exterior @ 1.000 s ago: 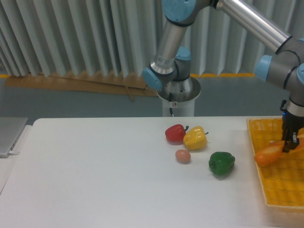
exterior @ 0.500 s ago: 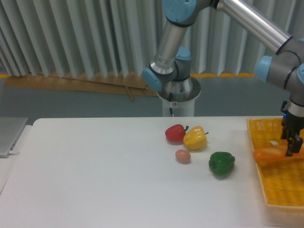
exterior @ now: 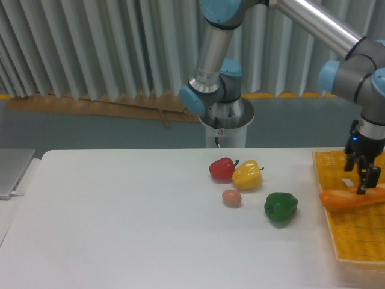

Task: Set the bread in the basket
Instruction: 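Raise the open gripper up away from the basket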

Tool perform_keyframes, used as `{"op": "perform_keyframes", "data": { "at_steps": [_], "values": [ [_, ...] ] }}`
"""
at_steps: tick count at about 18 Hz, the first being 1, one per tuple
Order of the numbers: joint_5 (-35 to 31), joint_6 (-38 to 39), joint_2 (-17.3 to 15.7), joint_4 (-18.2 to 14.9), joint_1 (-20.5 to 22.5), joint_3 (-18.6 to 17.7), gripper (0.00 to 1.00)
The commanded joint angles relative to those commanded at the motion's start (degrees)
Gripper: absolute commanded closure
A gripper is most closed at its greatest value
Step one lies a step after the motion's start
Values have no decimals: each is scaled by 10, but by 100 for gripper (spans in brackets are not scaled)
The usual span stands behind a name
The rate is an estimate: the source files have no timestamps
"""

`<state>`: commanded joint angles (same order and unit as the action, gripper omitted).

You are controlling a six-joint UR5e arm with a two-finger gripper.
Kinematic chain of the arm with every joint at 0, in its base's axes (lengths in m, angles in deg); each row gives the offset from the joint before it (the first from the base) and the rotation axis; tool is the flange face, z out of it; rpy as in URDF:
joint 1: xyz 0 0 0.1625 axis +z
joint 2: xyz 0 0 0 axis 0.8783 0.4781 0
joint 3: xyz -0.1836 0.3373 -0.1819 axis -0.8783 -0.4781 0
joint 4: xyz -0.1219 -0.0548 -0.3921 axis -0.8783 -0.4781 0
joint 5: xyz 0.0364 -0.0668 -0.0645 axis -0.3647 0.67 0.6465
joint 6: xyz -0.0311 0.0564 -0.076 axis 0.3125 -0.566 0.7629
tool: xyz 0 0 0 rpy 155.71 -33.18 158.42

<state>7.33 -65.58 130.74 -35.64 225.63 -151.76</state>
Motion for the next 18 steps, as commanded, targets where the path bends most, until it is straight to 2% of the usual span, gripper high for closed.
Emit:
{"op": "perform_keyframes", "data": {
  "at_steps": [2, 4, 7, 9, 13, 16, 18],
  "values": [
    [1, 46, -24, -20, -20, 2, 0],
    [1, 97, -33, -32, -48, 4, 0],
    [0, 130, -57, -36, -92, 0, 0],
    [-1, 143, -77, -50, -105, -2, 0],
    [-4, 204, -92, -57, -146, -3, 0],
    [-3, 234, -111, -81, -163, -20, 0],
    [0, 246, -136, -89, -171, -46, 0]
  ]
}}
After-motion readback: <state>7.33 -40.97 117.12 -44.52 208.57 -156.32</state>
